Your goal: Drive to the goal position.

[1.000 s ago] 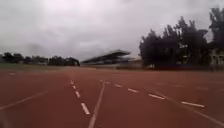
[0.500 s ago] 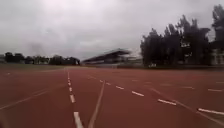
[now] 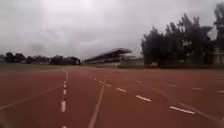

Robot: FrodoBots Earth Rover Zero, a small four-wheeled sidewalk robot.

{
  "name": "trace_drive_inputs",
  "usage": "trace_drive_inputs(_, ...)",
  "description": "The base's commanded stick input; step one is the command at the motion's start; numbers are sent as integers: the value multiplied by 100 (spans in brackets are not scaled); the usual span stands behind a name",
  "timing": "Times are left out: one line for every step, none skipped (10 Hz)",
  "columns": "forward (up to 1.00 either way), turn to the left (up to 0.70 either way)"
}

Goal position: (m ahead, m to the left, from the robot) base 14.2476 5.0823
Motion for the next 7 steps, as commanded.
trace_drive_inputs(70, 0)
trace_drive_inputs(70, 0)
trace_drive_inputs(70, 0)
trace_drive_inputs(70, 0)
trace_drive_inputs(70, 0)
trace_drive_inputs(70, 0)
trace_drive_inputs(70, 0)
